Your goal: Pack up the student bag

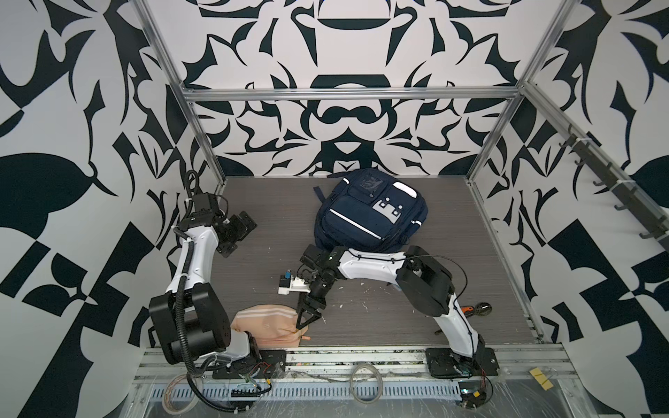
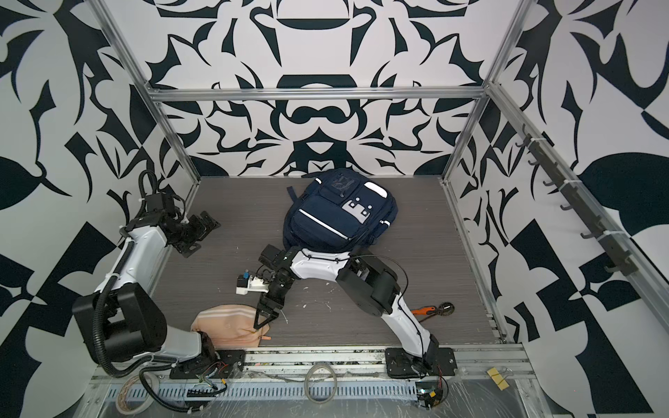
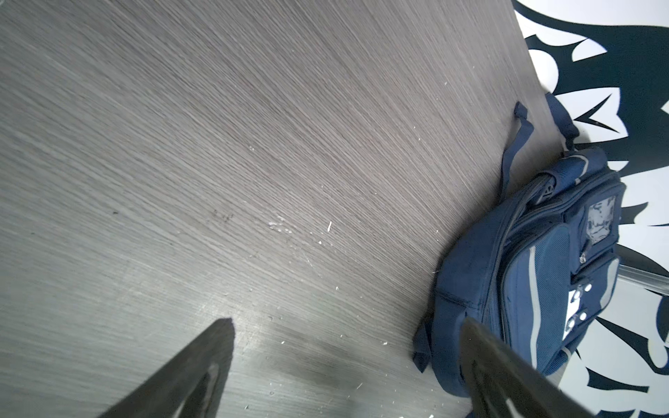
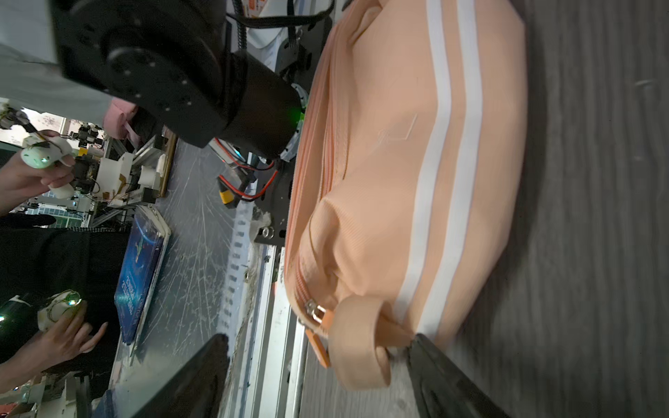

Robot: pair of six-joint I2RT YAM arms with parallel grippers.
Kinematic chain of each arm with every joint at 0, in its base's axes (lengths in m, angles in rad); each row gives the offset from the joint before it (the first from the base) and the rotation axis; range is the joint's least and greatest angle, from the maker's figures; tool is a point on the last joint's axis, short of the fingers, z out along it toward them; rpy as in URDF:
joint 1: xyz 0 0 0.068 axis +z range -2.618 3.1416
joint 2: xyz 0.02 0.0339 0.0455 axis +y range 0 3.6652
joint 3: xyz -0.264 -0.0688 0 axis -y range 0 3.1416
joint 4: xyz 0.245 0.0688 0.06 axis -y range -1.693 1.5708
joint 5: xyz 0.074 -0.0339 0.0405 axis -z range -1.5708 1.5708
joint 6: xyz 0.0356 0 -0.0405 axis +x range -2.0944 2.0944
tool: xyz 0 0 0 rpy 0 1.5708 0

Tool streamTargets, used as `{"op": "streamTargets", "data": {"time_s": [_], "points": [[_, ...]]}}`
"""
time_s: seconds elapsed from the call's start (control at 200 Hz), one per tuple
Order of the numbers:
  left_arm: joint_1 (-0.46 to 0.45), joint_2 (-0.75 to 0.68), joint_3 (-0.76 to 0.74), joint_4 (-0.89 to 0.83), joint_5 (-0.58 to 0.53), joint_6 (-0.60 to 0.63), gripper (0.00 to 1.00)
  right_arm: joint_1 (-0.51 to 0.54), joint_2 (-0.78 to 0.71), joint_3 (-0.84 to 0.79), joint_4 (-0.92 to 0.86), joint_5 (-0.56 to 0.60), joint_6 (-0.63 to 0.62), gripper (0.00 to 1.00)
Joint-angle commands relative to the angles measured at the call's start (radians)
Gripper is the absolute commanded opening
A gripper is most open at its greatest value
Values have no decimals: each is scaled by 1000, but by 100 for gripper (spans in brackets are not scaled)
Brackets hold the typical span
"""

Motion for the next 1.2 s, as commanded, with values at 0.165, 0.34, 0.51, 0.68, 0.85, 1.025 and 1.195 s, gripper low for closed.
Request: {"op": "streamTargets", "data": {"time_s": [0.165,0.34,0.51,0.68,0.85,1.025,1.195], "points": [[1,-48,-20,-2,40,-3,100,29,51,88,19,171,63,77],[2,-77,-32,-11,34,13,100,30,58,100,19,220,83,53],[1,-104,-61,-1,21,20,99,19,18,99,-37,300,21,10],[-37,-85,-20,-6,21,73,98,-53,-142,5,-9,344,56,0],[-187,-67,7,43,10,87,98,-150,-449,-213,1,412,74,0],[-388,26,16,117,37,83,98,-274,-703,-432,-125,479,-6,0],[-544,92,6,157,86,78,98,-393,-809,-541,-207,579,-73,14]]}}
